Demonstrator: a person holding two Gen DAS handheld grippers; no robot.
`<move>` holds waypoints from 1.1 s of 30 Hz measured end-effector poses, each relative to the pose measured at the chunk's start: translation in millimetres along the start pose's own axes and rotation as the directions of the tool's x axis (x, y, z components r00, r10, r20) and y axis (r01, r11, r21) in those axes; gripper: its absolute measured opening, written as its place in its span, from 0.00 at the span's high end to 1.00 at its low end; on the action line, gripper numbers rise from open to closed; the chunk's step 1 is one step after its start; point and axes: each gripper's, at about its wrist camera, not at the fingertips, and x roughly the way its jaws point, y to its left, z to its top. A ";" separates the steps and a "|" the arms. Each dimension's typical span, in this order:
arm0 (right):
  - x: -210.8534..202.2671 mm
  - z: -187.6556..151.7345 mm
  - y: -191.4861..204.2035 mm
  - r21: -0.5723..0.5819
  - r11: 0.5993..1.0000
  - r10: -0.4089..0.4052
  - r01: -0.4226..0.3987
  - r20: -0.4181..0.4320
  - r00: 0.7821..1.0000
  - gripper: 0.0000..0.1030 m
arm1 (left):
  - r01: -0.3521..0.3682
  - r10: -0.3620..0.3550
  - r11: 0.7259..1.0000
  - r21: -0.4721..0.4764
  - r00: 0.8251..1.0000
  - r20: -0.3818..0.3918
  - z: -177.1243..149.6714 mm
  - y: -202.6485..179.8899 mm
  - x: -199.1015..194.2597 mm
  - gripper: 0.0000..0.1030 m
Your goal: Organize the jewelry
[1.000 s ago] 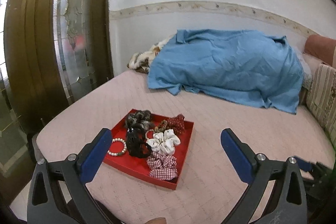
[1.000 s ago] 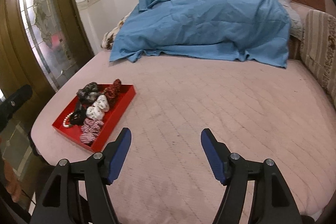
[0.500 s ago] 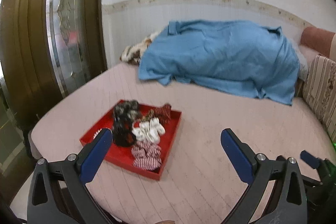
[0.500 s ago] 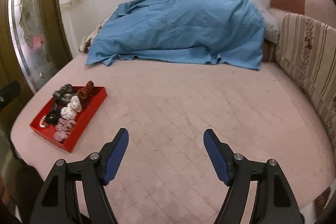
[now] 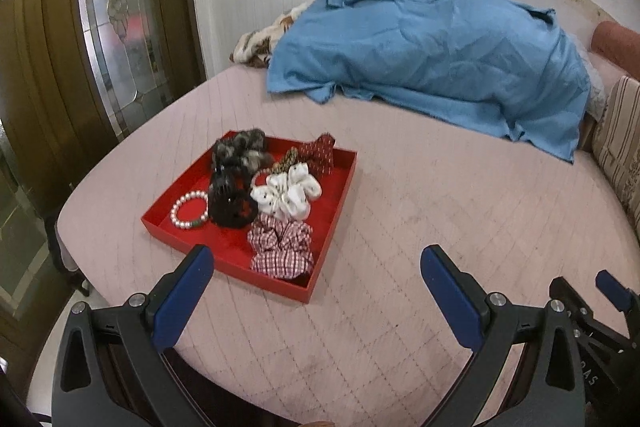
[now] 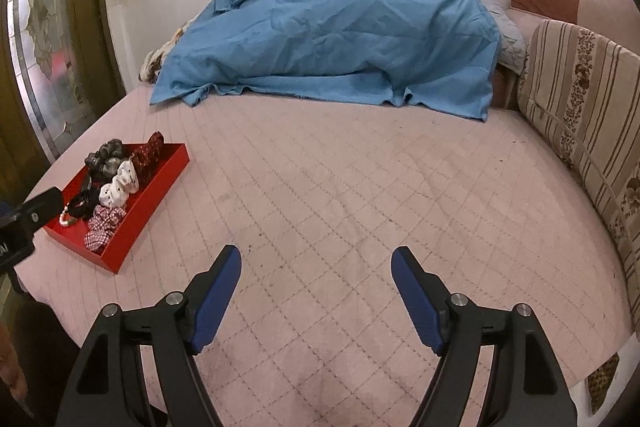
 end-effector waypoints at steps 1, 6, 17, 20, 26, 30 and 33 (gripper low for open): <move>0.7 -0.4 0.9 -0.003 1.000 -0.002 0.002 -0.004 1.000 0.19 | -0.006 0.007 1.000 0.007 1.000 -0.009 -1.6 -0.8 2.2 0.00; 6.0 -1.6 3.5 -0.003 1.000 0.001 -0.001 -0.029 1.000 0.19 | 0.002 -0.002 1.000 0.023 0.999 -0.040 -6.1 -1.3 10.7 0.00; 10.9 -3.7 9.6 -0.031 1.000 -0.007 0.005 -0.052 0.999 0.17 | 0.007 -0.006 1.000 0.013 0.996 -0.085 -9.2 4.4 22.0 0.00; 12.5 -4.6 11.0 -0.038 0.999 -0.006 0.004 -0.058 0.998 0.17 | 0.012 -0.011 1.000 0.014 0.994 -0.108 -11.1 5.0 26.2 0.00; 15.2 -6.1 14.4 -0.049 0.999 -0.009 0.006 -0.067 0.998 0.16 | 0.020 -0.017 1.000 0.017 0.991 -0.130 -14.5 4.5 30.8 0.00; 17.6 -6.6 14.3 -0.049 0.999 -0.012 0.009 -0.075 0.997 0.16 | 0.019 -0.017 1.000 0.017 0.991 -0.135 -15.3 4.5 32.1 0.00; 19.6 -7.1 14.1 -0.050 0.999 -0.014 0.010 -0.081 0.997 0.16 | 0.023 -0.021 1.000 0.014 0.989 -0.143 -15.9 5.1 33.6 0.00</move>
